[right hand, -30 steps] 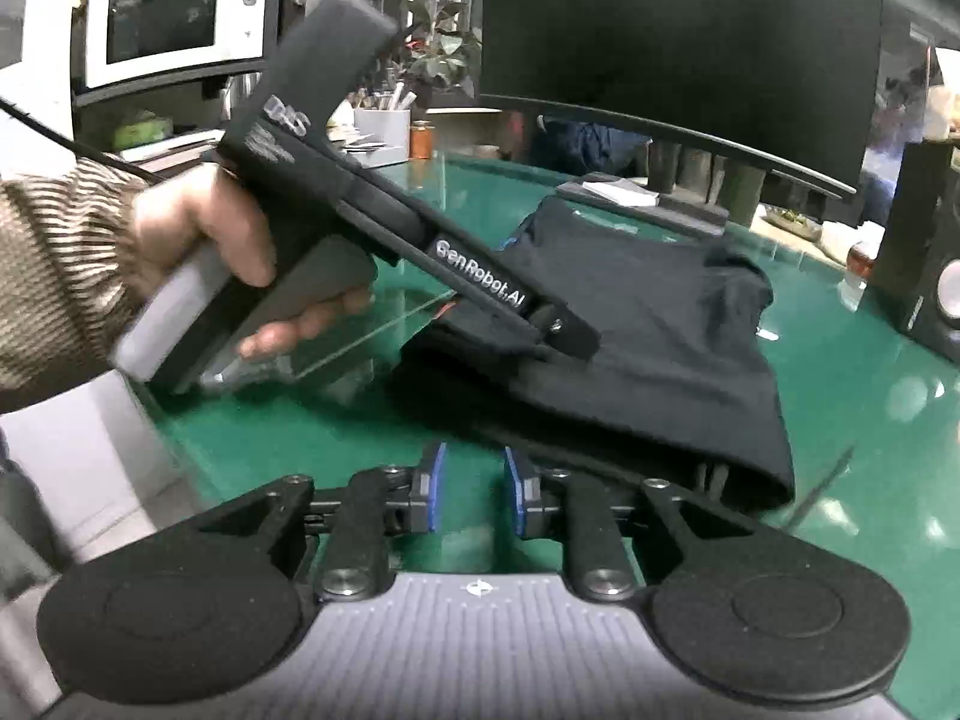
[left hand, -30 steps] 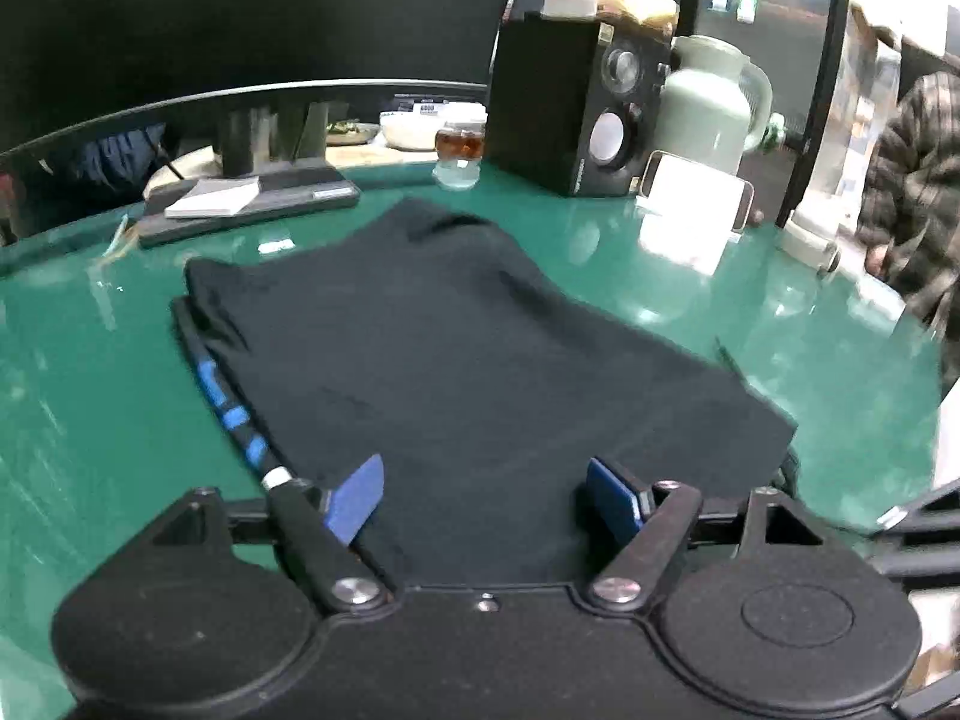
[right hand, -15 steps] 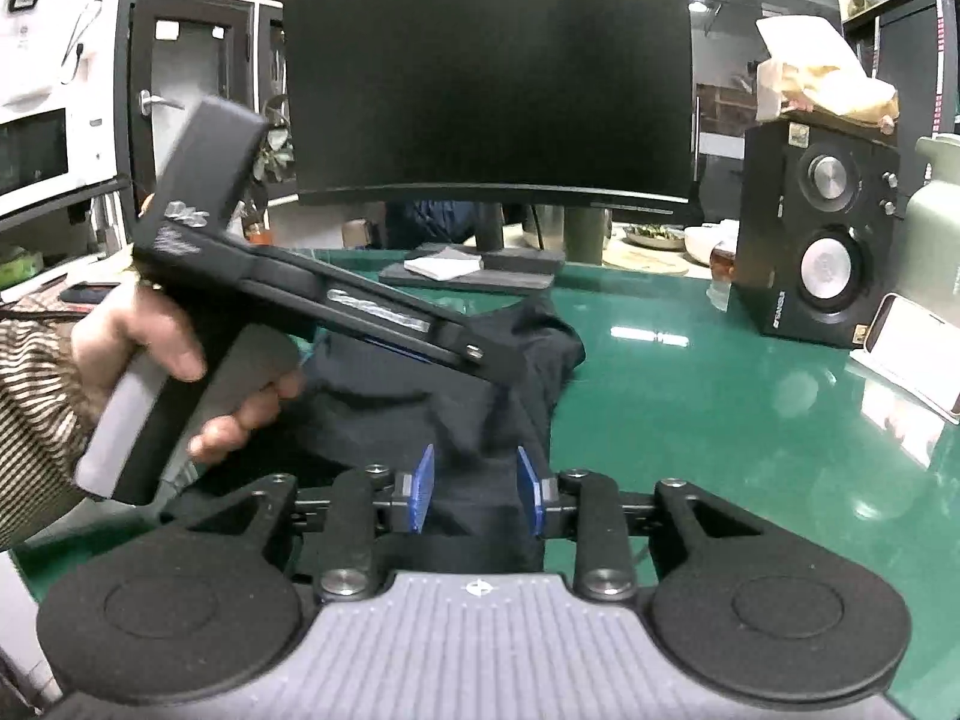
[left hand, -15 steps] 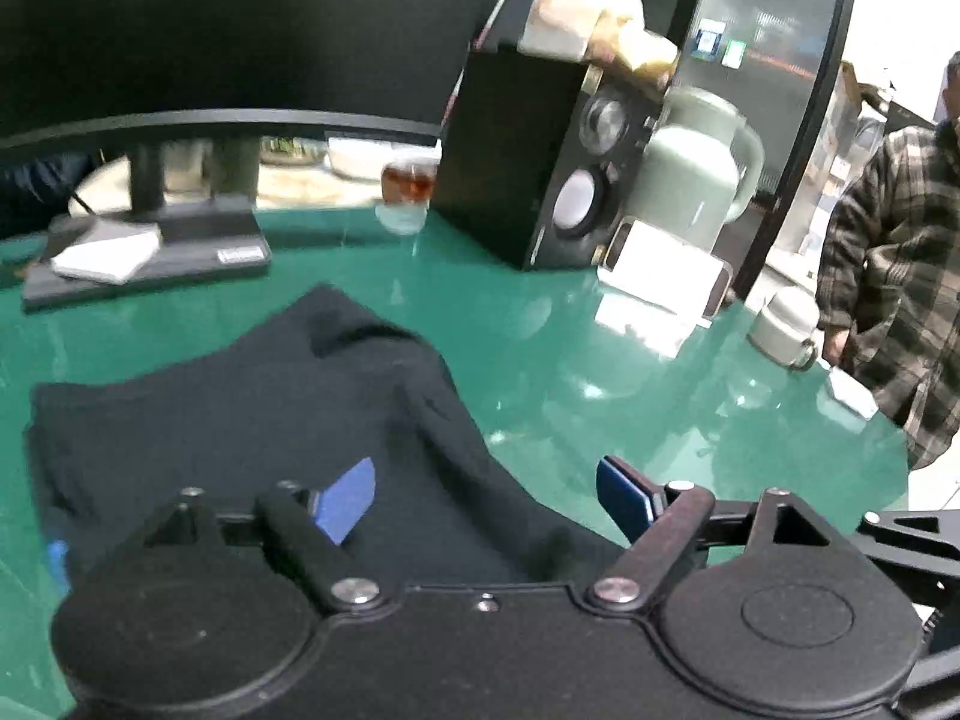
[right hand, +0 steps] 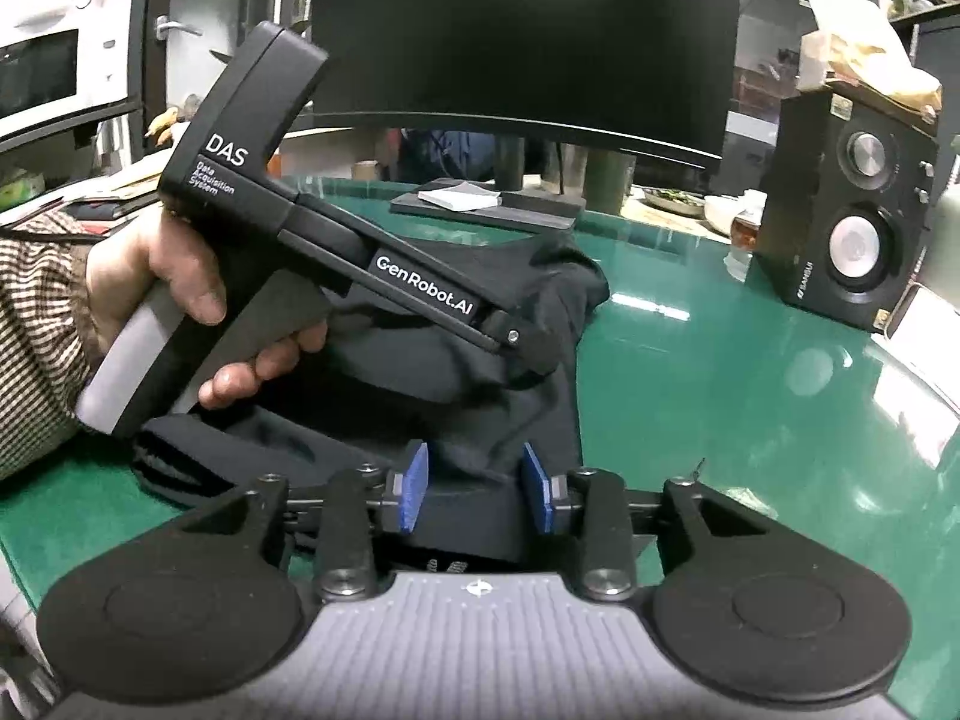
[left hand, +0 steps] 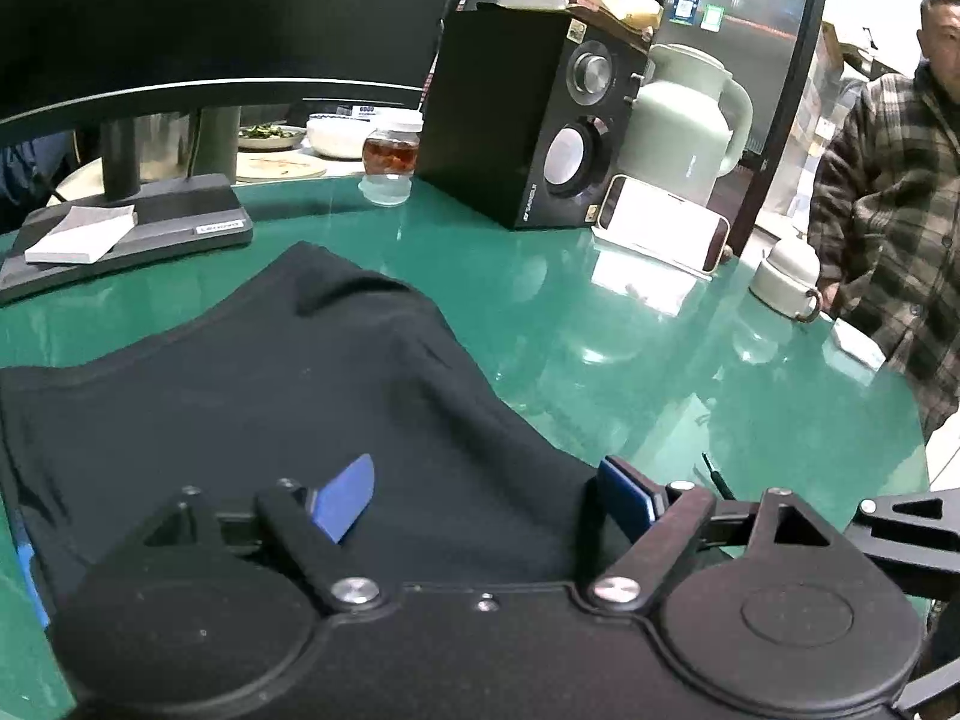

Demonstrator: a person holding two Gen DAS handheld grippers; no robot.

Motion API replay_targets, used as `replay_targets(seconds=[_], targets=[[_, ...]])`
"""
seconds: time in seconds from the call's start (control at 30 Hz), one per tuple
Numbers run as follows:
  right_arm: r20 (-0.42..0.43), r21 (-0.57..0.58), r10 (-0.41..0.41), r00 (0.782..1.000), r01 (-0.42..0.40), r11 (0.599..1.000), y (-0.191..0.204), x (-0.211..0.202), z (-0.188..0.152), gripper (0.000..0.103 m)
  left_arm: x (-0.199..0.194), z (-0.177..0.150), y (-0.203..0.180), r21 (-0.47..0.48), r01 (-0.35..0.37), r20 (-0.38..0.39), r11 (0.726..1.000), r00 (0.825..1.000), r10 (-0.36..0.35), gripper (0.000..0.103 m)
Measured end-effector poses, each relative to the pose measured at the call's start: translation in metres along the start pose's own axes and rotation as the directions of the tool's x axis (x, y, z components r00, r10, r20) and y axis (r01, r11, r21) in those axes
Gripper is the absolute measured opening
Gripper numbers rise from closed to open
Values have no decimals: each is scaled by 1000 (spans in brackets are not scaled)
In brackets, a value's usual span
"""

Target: Fold clothes

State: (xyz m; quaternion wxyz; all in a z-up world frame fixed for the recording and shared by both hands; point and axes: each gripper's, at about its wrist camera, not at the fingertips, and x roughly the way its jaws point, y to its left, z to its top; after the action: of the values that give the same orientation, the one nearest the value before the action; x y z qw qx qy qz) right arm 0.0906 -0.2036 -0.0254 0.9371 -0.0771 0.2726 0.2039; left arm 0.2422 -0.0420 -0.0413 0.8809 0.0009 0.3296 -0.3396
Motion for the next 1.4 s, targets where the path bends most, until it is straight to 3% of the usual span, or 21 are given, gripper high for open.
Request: replay_targets(seconds=[0.3, 0.83, 0.87, 0.9, 0.93, 1.0, 1.03, 1.07, 1.13, 1.3, 1.4], targets=[[4, 29, 7, 1000, -7, 1000, 8, 3, 0, 64, -5, -6, -3, 8, 4, 17, 1000, 1000, -4, 84], [23, 41, 64, 998, -65, 997, 2, 5, 0, 85, -7, -6, -3, -30, 31, 17, 999, 999, -30, 95], [38, 55, 57, 998, -59, 997, 2, 2, 0, 83, -11, -6, -1, -40, 22, 12, 999, 1000, -21, 95], [52, 69, 49, 997, -52, 996, 2, -1, 0, 70, -13, -6, 0, -50, 21, 10, 999, 1000, -21, 95], [68, 87, 44, 997, -50, 995, 0, -5, 0, 59, -30, -10, 12, -128, 36, 28, 991, 999, -33, 94], [99, 144, 53, 994, -67, 987, -6, -16, 2, 19, -54, -19, 32, -226, 42, 42, 973, 999, -33, 84], [86, 166, 65, 994, -79, 983, -10, -15, 2, 14, -63, -25, 40, -248, 34, 40, 968, 999, -24, 74], [72, 180, 76, 994, -88, 980, -12, -14, 3, 13, -69, -28, 44, -252, 19, 32, 968, 999, -12, 63], [44, 157, 86, 995, -92, 983, -12, -7, 7, 13, -78, -31, 47, -242, -3, 23, 970, 1000, 9, 56], [-8, 55, 74, 997, -74, 996, -10, 20, 36, 13, -67, -8, 48, -197, -3, 40, 980, 999, 12, 56], [-96, 28, 33, 995, -30, 999, -8, 43, 35, 15, -21, 27, 39, -112, 21, -18, 993, 1000, -24, 56]])
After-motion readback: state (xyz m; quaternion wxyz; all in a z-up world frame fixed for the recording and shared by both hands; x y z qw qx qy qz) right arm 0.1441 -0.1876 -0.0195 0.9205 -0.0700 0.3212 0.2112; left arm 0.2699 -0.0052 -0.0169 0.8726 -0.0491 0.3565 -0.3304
